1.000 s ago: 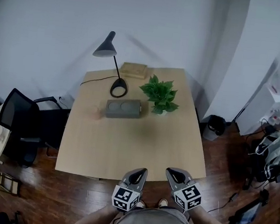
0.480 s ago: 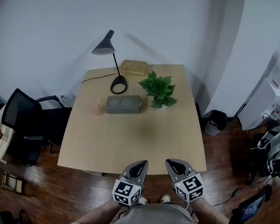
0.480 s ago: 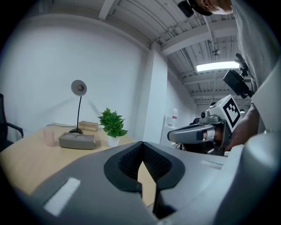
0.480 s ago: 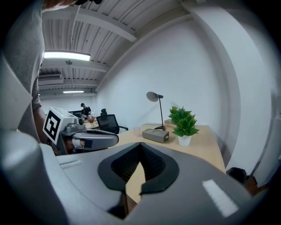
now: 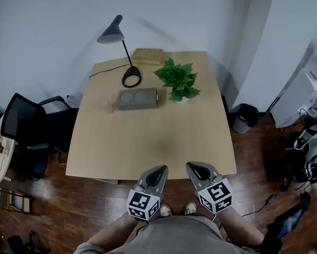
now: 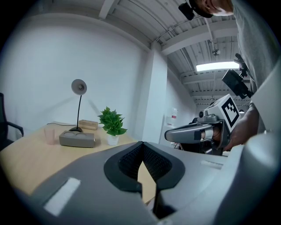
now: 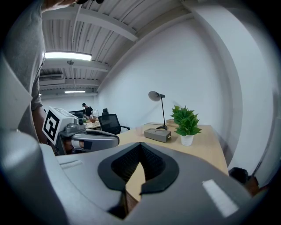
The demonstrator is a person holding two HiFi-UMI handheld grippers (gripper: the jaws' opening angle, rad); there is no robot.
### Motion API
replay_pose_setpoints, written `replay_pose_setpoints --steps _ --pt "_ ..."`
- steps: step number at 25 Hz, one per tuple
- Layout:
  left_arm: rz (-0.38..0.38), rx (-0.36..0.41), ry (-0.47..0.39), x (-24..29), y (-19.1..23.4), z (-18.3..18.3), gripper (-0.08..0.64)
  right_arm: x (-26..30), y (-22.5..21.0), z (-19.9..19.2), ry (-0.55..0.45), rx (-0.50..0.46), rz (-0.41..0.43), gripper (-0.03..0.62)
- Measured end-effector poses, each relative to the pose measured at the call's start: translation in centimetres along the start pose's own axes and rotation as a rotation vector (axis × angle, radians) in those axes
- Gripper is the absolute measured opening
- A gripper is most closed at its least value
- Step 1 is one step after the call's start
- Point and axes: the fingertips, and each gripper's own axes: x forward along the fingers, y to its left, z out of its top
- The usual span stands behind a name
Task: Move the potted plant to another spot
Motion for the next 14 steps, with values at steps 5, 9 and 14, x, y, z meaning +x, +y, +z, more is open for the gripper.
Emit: replay_pose_setpoints --steps 5,9,14 --pt "-0.005 -0.002 0.006 -0.20 -0.33 -0.15 0.000 -0.17 0.27 -0.18 0.002 0.002 0.001 0.005" --pt "-0.010 -0.003 0.010 -0.30 -0.55 -0.29 0.000 -0.37 0.39 -0.32 0.004 0.004 -0.002 0.005" --pt "-0.003 -0.002 0.012 -0.72 -0.43 -0.54 0.000 -0.16 0.86 -0.68 0.008 0.004 0.006 0.005"
